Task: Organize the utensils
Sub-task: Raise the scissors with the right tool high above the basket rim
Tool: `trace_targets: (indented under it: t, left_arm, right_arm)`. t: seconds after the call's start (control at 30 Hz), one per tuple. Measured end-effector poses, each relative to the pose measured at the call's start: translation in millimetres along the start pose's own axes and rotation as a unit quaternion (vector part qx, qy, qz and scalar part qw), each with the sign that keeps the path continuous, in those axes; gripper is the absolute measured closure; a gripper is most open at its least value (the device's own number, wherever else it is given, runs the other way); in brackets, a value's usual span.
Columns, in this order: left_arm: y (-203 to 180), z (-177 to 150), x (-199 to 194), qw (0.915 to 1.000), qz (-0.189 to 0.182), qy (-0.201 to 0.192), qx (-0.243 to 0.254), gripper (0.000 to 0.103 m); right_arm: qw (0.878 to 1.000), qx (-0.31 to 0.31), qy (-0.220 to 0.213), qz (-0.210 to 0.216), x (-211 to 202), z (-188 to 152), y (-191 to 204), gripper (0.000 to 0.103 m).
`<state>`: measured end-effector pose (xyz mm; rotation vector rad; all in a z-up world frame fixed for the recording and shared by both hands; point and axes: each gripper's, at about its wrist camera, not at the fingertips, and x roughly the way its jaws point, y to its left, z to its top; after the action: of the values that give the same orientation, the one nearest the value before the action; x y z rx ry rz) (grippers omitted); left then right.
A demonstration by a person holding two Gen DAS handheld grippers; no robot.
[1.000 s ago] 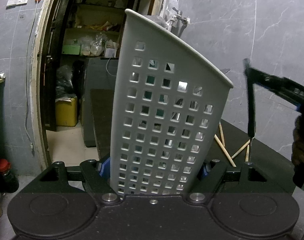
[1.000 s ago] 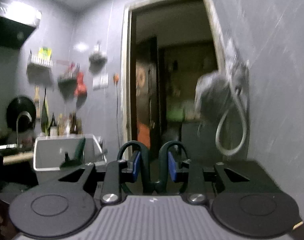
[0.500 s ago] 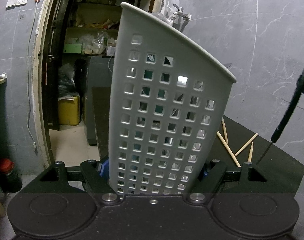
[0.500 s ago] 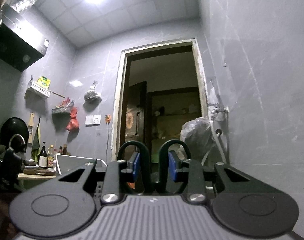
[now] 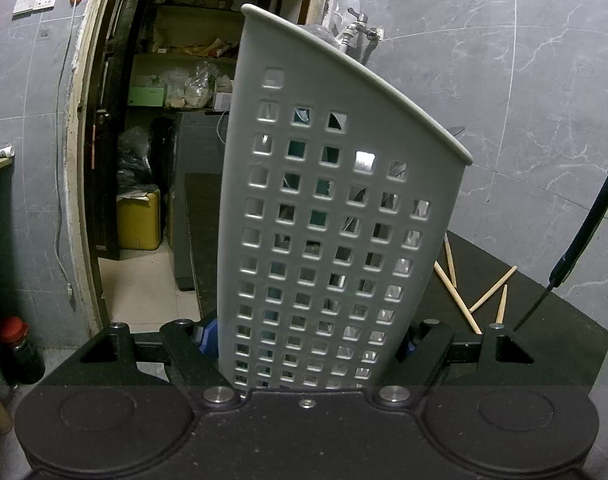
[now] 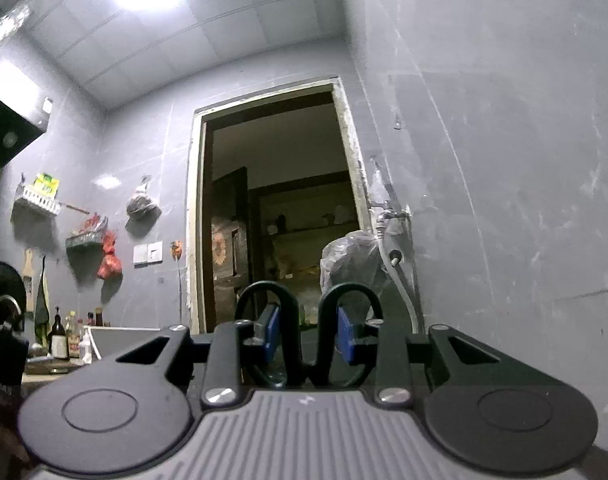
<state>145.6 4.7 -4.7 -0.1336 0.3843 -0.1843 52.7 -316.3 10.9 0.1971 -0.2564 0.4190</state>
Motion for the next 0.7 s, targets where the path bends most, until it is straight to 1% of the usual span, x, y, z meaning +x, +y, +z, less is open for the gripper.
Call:
trace_targets:
  t: [0.23,0.7]
  left_arm:
    - [0.3,0.0,-0.3,1.0000,0.002,0.001,0.000,0.024]
    - [0.0,0.3,-0.2,1.0000,0.001,0.001,0.000,0.024]
  right_arm:
    - [1.000,0.007,0.008,-0.019,2.0,1.4,-2.0,0.068]
    - [0.999,0.005,0.017,-0.030,6.1,6.6,2.2,0.068]
